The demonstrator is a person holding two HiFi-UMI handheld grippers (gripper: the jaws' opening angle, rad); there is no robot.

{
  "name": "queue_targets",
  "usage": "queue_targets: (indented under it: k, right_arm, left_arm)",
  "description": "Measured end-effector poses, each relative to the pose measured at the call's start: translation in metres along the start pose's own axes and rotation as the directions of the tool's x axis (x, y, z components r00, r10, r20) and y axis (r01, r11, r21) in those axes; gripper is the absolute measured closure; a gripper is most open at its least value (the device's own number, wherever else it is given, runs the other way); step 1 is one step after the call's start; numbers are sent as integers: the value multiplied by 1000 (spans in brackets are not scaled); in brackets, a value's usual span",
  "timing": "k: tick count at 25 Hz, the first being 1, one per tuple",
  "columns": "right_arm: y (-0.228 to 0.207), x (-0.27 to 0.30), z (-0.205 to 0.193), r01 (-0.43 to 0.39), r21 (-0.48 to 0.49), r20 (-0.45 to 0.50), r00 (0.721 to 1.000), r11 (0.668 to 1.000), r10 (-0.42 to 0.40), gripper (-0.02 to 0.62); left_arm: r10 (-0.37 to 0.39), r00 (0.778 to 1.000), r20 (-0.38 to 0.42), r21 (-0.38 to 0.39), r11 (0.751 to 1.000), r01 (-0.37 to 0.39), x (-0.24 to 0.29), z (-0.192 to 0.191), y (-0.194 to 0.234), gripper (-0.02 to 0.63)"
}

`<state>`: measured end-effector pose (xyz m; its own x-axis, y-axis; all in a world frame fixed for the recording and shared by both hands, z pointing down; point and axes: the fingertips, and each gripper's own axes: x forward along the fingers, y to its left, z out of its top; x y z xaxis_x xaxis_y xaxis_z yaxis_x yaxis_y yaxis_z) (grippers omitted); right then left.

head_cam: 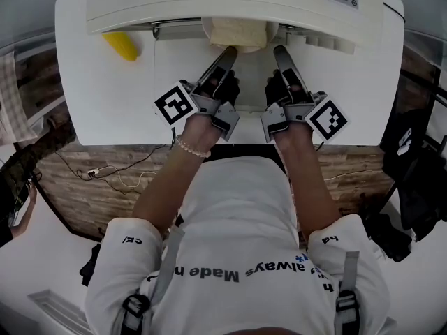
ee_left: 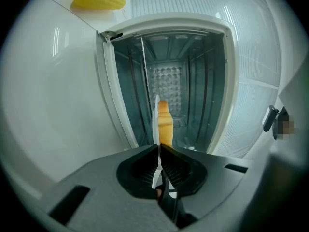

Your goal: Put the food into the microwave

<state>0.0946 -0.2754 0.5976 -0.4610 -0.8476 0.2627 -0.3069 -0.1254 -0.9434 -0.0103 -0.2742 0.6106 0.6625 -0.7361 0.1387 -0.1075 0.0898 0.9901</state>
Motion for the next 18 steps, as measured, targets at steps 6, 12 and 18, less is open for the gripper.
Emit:
queue_targets:
  k: [6,12,18]
  right_arm:
    - [6,13,-42,-52,-25,-134,990,998,48,489]
    - [2,31,-53,-39,0,-168,985,999,38,538]
    - [-1,40,-51,-17,41,-145,989,999,22,565]
  left_arm:
    - [-3,1000,-12,-6,1000,3,5,1,-1,586]
    - [-6,1000,-25,-6,1000,6,7,4,-1,586]
    - [-10,1000,-28,-7,1000,10,13,10,0,584]
